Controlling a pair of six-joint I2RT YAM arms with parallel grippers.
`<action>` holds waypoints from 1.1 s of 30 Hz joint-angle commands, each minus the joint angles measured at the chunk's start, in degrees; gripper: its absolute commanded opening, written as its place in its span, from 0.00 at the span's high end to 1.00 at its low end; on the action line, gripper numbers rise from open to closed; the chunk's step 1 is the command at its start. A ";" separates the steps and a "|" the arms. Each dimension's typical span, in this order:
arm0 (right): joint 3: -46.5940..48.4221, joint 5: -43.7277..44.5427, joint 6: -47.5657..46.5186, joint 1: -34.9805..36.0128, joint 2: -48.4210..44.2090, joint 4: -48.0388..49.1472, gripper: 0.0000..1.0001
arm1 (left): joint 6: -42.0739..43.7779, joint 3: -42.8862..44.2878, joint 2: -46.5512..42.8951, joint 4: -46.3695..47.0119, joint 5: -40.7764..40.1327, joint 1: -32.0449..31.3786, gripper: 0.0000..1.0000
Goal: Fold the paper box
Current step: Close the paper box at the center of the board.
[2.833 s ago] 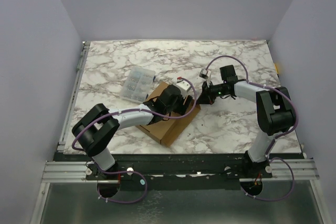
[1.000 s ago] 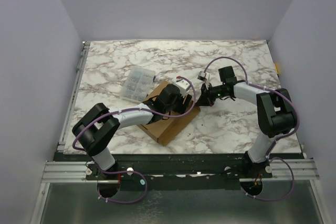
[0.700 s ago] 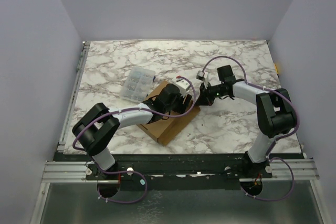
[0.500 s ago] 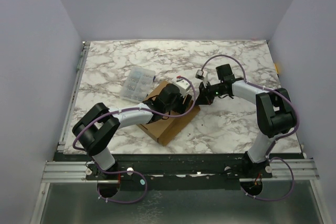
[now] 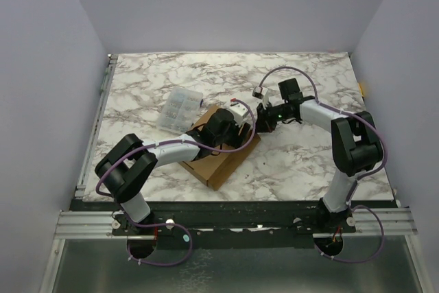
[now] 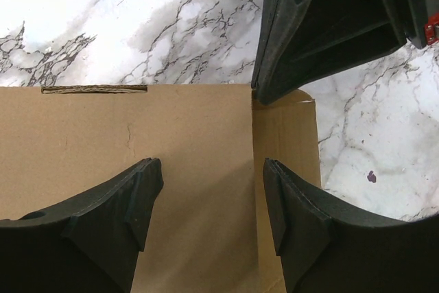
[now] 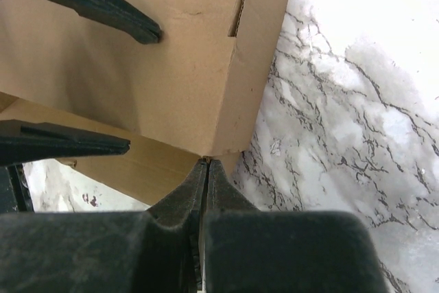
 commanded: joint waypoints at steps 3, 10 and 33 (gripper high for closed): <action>4.17 -3.81 1.37 1.93 1.94 -4.44 0.98 | -1.25 -2.28 4.27 -8.31 3.52 0.29 0.31; 4.31 -5.87 -1.06 0.88 -0.67 -10.10 0.69 | -1.72 -3.36 3.02 -8.37 2.87 0.76 0.30; -13.54 -19.58 -56.26 -4.43 -19.67 -27.97 0.74 | -2.04 5.45 -6.64 -10.92 2.19 3.76 0.12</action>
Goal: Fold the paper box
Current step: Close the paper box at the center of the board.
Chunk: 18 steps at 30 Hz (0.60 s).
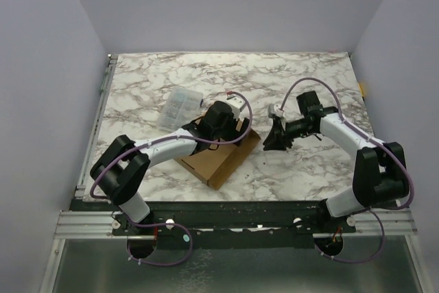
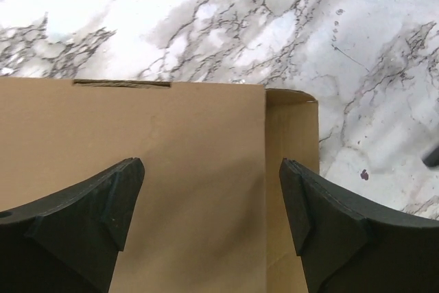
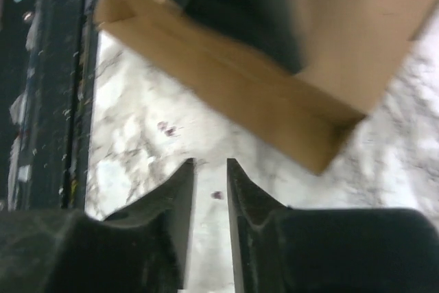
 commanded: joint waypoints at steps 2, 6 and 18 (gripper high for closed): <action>-6.40 -5.22 -31.29 1.03 -1.54 -9.41 0.83 | 0.02 -0.48 -7.91 -3.68 2.01 3.86 0.15; -5.39 0.80 -35.69 3.77 3.93 -8.53 0.96 | -2.05 -6.34 -13.17 -1.94 4.17 10.99 0.15; -8.20 16.35 -28.60 14.68 9.57 10.07 0.99 | -4.92 -11.43 -9.09 4.99 15.71 25.01 0.12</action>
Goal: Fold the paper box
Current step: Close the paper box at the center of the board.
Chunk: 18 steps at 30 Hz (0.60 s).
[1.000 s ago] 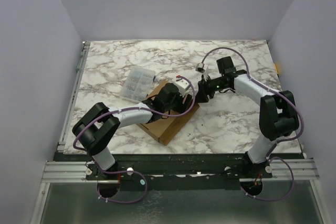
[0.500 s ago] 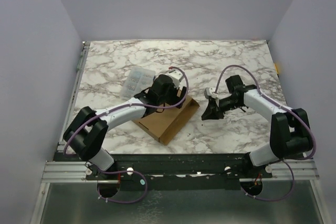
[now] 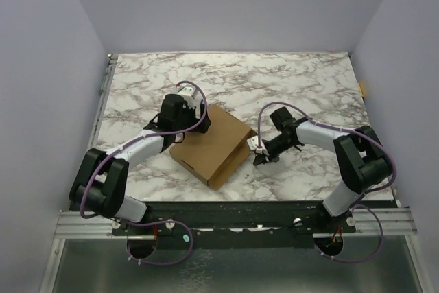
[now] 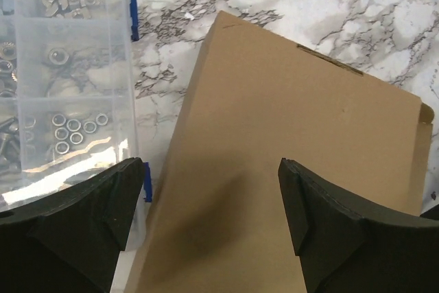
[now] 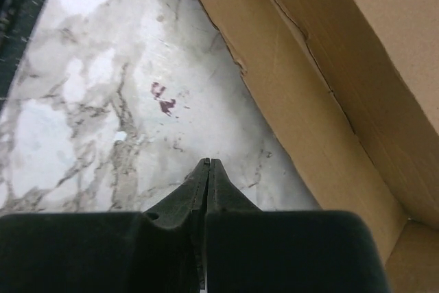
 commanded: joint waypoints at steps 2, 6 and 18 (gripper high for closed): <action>-0.69 9.12 1.04 3.32 2.97 9.27 0.99 | -1.18 1.05 4.83 3.17 6.02 3.75 0.12; -0.77 11.57 2.87 4.65 4.34 14.25 0.99 | -1.27 2.26 8.37 3.18 5.95 3.93 0.12; 6.06 9.68 19.86 6.90 5.40 26.22 1.00 | -3.60 1.21 11.76 3.78 13.39 2.63 0.18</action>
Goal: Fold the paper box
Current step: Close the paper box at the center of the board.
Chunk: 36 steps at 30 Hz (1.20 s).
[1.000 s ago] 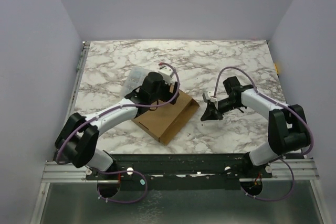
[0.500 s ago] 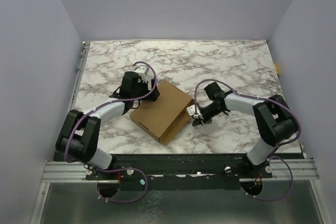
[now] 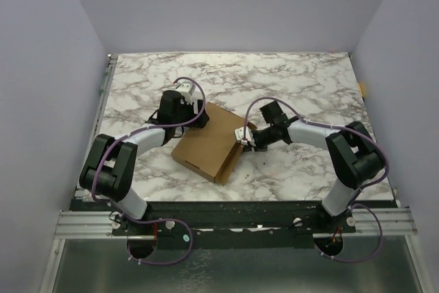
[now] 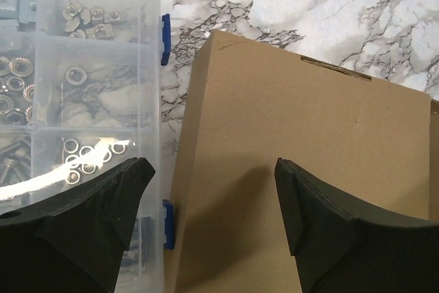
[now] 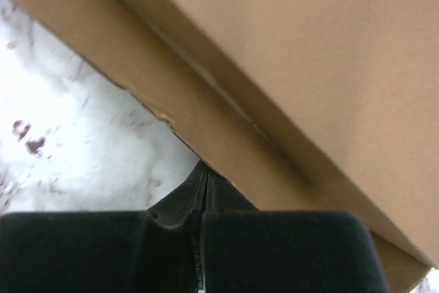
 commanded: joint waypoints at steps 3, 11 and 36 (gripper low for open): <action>5.64 -1.03 11.31 3.18 2.94 8.28 1.00 | -3.38 -1.22 3.37 -1.80 8.37 -3.24 0.18; 9.82 -2.06 31.33 3.75 6.33 12.97 0.96 | -5.68 -1.61 5.30 1.12 7.82 -6.64 0.18; 2.20 -3.19 1.77 16.80 0.32 -9.99 0.89 | -6.89 -3.28 1.64 0.61 5.19 -5.61 0.18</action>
